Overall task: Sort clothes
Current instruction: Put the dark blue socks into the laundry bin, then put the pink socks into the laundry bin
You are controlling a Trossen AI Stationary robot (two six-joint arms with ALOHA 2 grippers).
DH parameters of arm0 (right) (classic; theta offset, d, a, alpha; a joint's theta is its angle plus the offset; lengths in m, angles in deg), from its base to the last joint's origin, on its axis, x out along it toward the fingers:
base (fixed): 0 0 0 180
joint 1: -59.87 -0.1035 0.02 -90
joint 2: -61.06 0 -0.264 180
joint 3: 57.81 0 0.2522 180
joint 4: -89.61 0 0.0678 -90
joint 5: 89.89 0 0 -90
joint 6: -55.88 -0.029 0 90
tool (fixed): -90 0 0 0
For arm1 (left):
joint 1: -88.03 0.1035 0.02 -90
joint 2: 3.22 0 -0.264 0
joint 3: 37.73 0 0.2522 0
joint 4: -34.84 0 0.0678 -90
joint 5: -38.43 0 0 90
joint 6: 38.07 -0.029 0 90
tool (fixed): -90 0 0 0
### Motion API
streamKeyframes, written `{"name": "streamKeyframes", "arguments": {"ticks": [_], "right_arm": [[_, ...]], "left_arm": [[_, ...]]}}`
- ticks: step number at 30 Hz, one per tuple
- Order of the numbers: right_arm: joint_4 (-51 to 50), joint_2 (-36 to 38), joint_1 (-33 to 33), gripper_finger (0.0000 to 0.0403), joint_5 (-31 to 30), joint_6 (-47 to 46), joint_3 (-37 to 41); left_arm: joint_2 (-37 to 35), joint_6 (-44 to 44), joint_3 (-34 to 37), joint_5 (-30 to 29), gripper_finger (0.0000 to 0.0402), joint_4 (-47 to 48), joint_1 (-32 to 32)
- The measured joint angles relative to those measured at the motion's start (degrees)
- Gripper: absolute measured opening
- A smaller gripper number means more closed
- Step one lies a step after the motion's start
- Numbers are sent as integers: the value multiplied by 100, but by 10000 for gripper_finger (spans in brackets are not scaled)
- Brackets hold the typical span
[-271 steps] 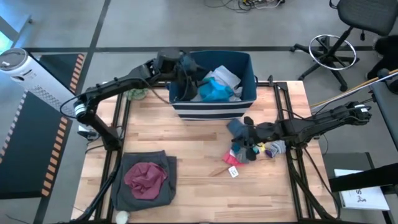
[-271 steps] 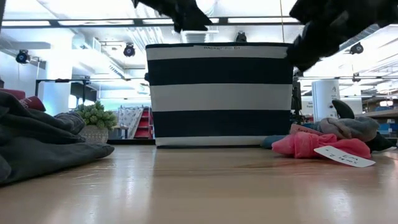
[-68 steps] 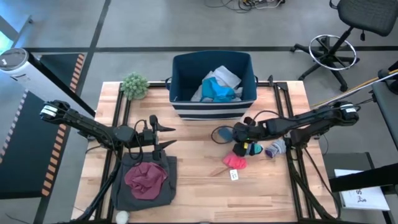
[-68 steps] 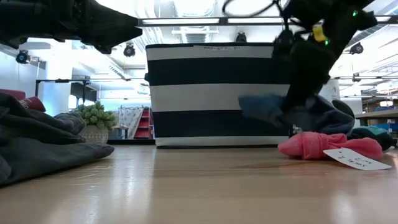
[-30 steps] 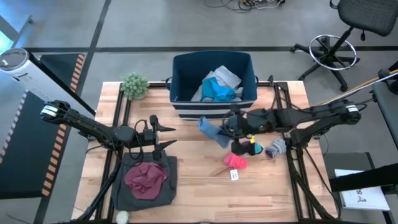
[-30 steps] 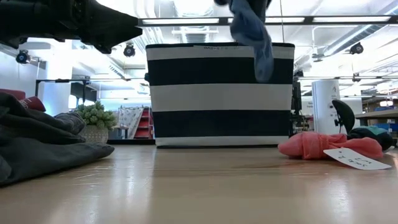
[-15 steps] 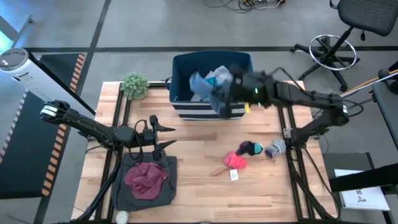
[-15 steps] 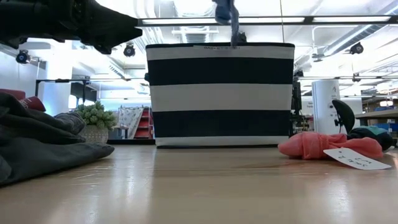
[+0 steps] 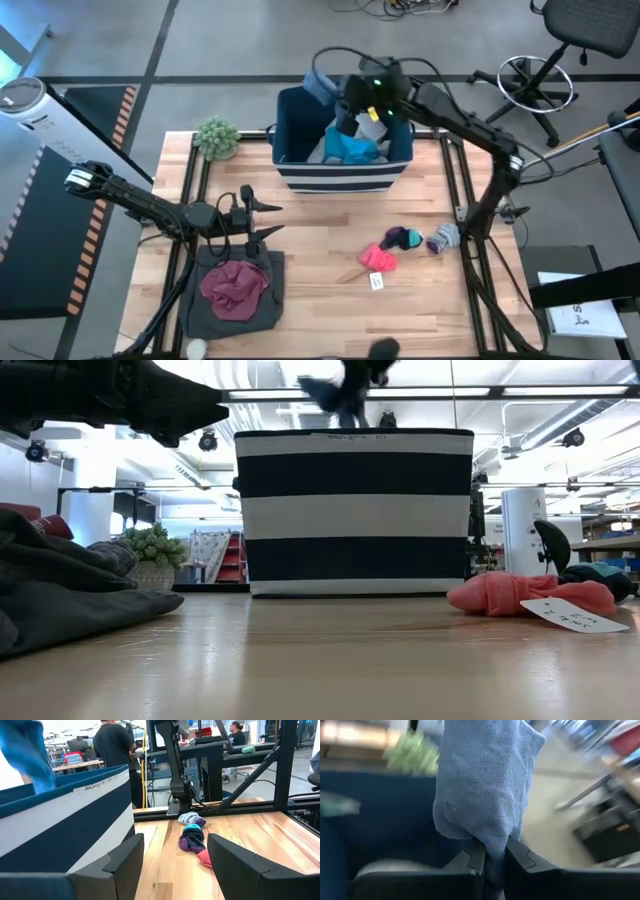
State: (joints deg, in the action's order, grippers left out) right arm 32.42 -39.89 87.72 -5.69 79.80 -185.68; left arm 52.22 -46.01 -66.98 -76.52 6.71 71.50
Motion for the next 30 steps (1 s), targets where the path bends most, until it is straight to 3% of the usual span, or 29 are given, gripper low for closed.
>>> {"name": "streamKeyframes", "arguments": {"ticks": [5, 14, 23, 30], "right_arm": [[-878, -531, 193, 53, 219, -309, -50], [-1524, -762, 168, 174, -159, -382, -114], [-2241, -193, -32, 260, -165, -505, -476], [-3047, 613, -714, 270, -126, -895, -311]], "left_arm": [[0, -9, 0, 0, 207, -3, 1], [0, -36, 0, 0, 207, 0, 0], [0, -36, 9, 0, 207, -1, 0], [-1, -34, 20, 2, 208, 2, 0]]}}
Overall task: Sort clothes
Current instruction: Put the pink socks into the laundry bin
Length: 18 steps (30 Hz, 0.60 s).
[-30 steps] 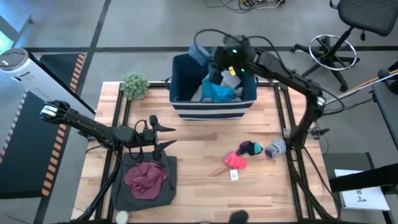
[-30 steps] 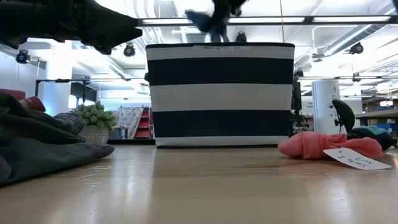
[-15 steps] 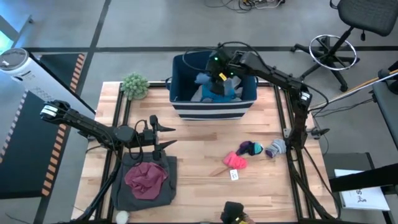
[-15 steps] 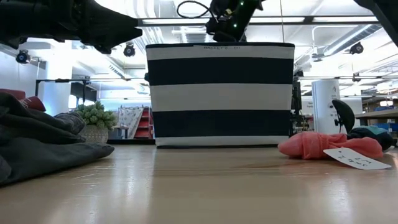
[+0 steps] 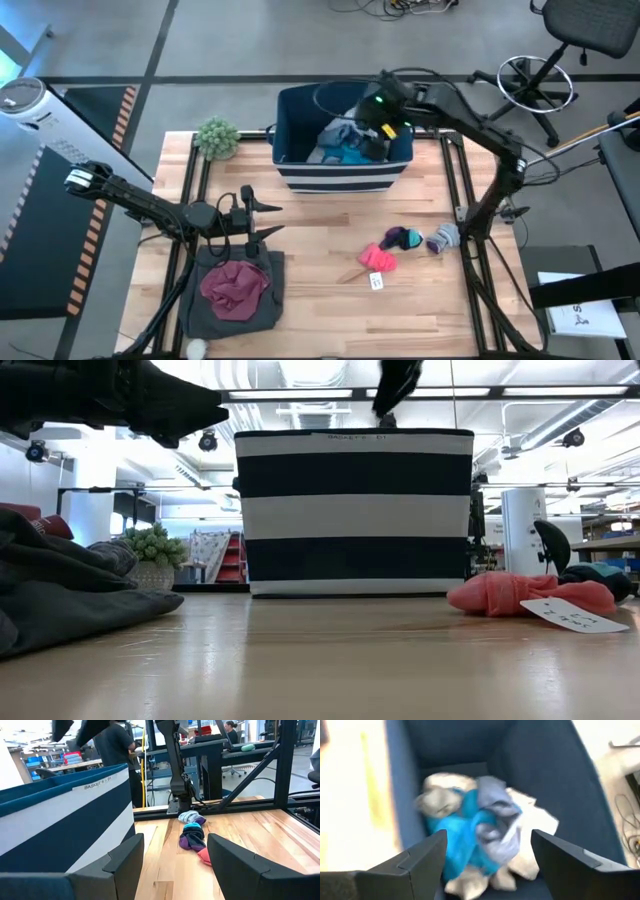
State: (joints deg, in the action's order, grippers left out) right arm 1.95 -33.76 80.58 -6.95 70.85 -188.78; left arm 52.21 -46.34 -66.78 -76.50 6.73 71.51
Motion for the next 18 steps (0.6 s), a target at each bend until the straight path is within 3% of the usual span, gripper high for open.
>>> {"name": "streamKeyframes", "arguments": {"ticks": [7, 13, 18], "right_arm": [[193, 789, -1205, 247, -1, -676, 971], [466, 1319, -2240, 236, -30, -1634, 2487], [1304, 1714, -3157, 244, -26, -2573, 3934]], "left_arm": [[1, 0, 0, 0, 208, 2, -1], [-1, 0, 0, 0, 208, -8, -1], [0, -16, 0, 0, 208, 1, -1]]}}
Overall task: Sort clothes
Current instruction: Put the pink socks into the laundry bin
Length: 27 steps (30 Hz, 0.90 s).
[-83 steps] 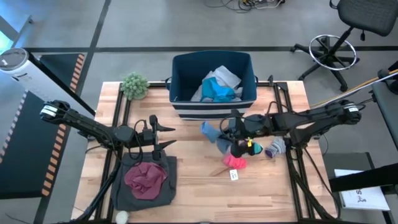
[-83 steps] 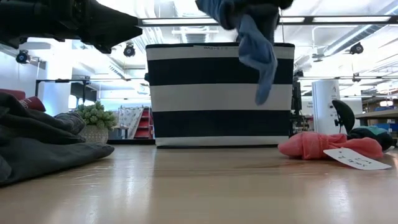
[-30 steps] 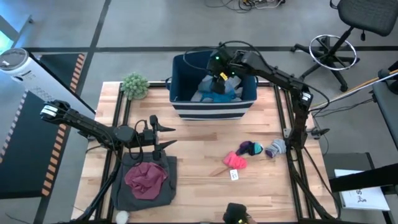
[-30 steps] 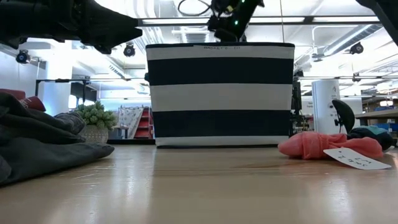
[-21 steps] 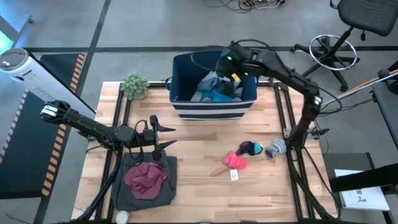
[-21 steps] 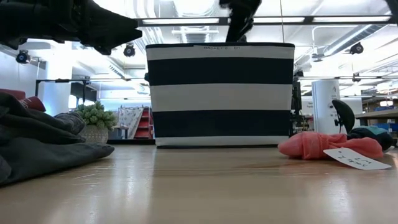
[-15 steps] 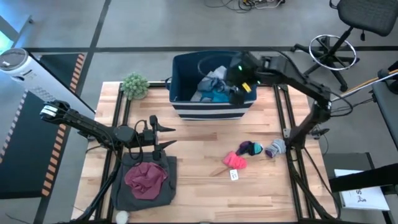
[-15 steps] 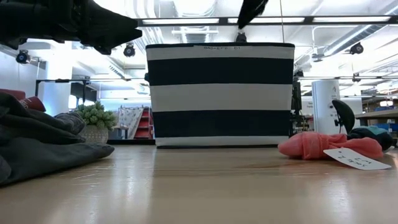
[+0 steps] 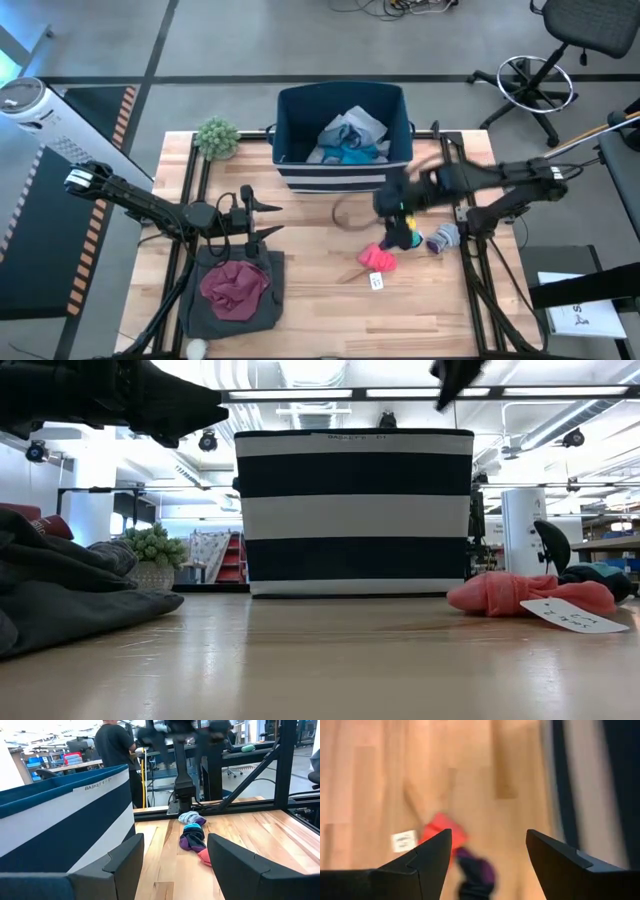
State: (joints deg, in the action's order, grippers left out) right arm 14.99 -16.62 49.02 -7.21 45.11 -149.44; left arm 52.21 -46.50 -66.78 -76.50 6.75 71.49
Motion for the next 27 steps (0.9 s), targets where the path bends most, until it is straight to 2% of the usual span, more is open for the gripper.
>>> {"name": "streamKeyframes", "arguments": {"ticks": [6, 11, 15, 18, 23, 27], "right_arm": [[1376, 144, -955, 266, -36, -1133, 1449], [2599, -37, -1395, 278, -287, -1413, 2359], [3367, -121, -1459, 275, -369, -1688, 2915], [3539, -130, -1448, 268, -608, -1924, 3262], [3700, -130, -1438, 258, -884, -2145, 3567], [4336, -130, -1438, 252, -923, -2162, 3796]], "left_arm": [[0, -3, 0, 0, 208, -4, 1], [-1, -4, 2, 2, 208, 11, 2], [0, -4, 2, 2, 208, 66, 0], [1, -5, 4, 2, 208, 96, 0], [1, -137, 4, 3, 208, 95, 2], [0, -245, 4, 2, 208, 74, 4]]}}
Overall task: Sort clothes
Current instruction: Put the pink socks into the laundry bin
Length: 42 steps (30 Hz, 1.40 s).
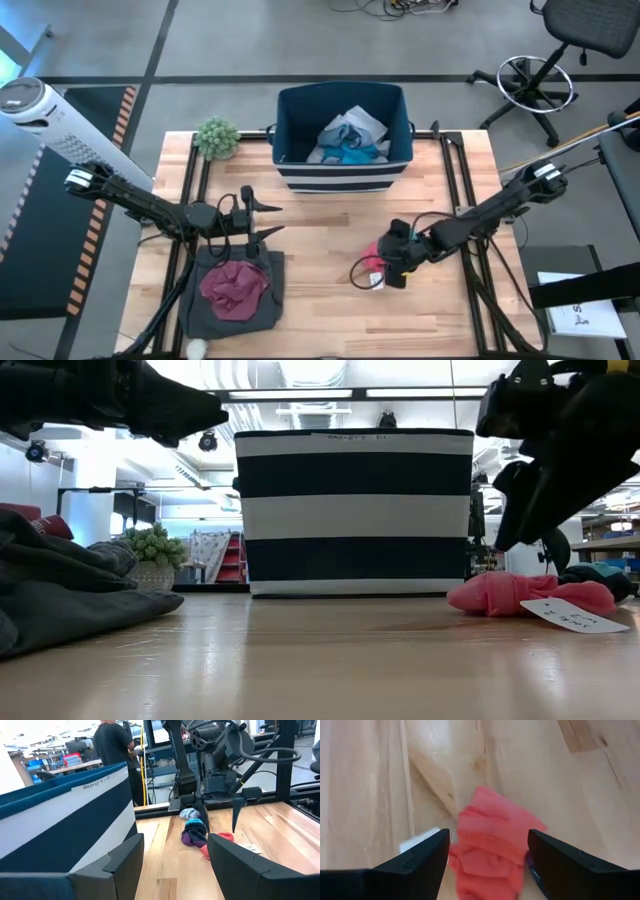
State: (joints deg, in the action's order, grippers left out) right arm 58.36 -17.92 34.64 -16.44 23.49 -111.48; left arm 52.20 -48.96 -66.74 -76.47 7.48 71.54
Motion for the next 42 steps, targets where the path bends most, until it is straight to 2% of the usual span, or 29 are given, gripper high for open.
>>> {"name": "streamKeyframes", "arguments": {"ticks": [9, 18, 21, 24, 30, 34, 37, 42], "right_arm": [[635, -11, 3, 244, -2, -111, 413], [1158, -868, 110, 251, -57, -205, 387], [1268, -1184, 127, 236, -99, -302, 266], [1224, -1386, 129, 201, -98, -307, 64], [426, -1416, 148, 96, 150, 405, -669], [-308, -1236, 234, 22, 46, 1149, -1386], [-943, -1167, 334, 11, -216, 1770, -1976], [-1812, -1071, 624, 34, -968, 2691, -3198]], "left_arm": [[0, -41, -1, 0, 208, -4, 2], [0, -62, 0, 0, 208, -46, 2], [0, -62, 0, 0, 208, -46, 2], [0, -62, 0, 0, 208, -44, 2], [0, -64, 0, 0, 208, -49, 4], [0, -64, 0, 0, 208, -72, 4], [0, -62, 0, -1, 208, -87, 4], [0, -62, 0, -2, 208, -95, 4]]}}
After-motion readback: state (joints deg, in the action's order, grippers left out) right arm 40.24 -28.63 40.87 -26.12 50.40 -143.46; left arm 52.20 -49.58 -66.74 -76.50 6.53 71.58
